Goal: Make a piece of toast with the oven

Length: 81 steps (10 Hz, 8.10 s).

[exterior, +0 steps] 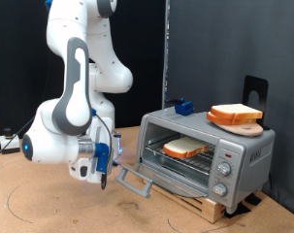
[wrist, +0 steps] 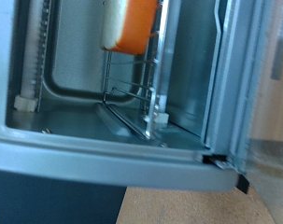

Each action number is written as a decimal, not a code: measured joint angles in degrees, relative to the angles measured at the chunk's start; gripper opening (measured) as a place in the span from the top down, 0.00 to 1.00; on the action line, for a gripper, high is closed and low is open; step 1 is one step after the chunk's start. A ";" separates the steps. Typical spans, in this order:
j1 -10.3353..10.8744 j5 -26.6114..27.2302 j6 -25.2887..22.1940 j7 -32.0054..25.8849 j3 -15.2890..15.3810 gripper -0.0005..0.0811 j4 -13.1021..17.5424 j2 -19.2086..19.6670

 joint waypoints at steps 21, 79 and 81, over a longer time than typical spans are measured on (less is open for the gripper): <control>-2.48 3.35 4.28 9.54 4.61 0.00 -10.81 -18.86; 17.46 12.55 3.70 19.96 16.78 0.44 46.25 39.11; 17.39 12.71 4.27 19.57 16.80 0.59 45.98 39.10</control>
